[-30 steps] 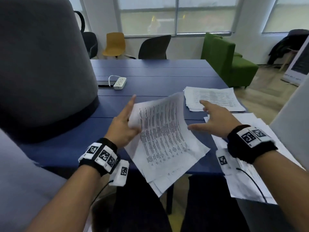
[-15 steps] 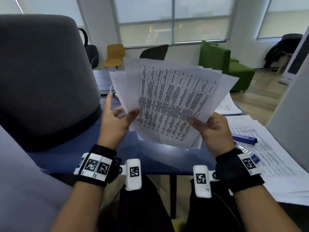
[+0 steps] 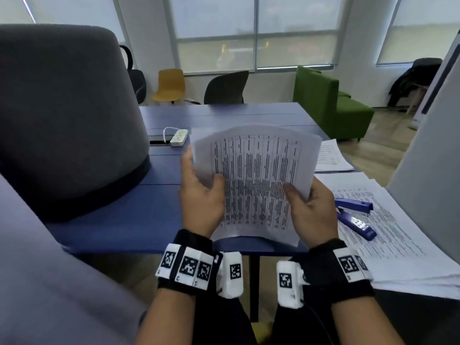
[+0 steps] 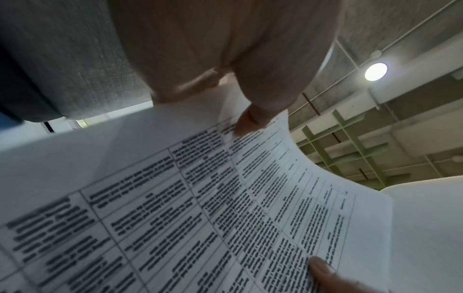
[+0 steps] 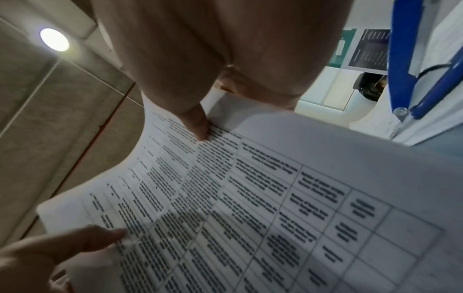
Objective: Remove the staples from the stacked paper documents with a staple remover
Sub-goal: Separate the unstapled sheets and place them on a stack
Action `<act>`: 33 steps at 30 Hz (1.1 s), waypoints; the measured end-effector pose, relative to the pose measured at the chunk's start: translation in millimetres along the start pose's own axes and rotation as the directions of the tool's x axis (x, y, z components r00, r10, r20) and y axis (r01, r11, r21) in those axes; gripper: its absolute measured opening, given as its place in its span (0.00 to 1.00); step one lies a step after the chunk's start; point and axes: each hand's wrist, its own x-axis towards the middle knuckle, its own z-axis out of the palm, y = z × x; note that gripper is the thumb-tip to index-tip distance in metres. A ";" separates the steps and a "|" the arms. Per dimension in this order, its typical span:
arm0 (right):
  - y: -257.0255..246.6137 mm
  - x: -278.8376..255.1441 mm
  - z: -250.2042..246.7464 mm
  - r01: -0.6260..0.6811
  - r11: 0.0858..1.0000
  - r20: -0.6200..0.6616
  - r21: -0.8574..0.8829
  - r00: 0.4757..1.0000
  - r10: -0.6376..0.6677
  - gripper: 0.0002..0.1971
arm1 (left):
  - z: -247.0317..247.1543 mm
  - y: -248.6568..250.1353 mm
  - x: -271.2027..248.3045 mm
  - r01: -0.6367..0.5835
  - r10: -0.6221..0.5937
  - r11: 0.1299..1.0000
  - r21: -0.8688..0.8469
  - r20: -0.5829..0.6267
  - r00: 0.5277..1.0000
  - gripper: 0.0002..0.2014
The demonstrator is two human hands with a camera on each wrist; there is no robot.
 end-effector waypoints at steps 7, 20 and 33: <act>-3.0 -1.9 -2.1 0.048 0.998 0.008 0.033 0.999 -0.048 0.14 | 1.2 5.0 -0.1 0.007 -0.005 1.000 -0.028 0.054 0.999 0.11; 9.9 -12.9 -8.8 0.006 0.998 -0.008 0.058 1.000 -0.005 0.12 | 3.0 5.2 -14.5 -0.043 0.041 0.997 0.059 0.022 0.999 0.01; 35.1 71.7 -82.4 -0.182 0.398 -0.019 -0.899 0.925 0.379 0.23 | 4.8 -79.9 25.4 0.301 -0.352 0.922 0.243 0.203 0.914 0.09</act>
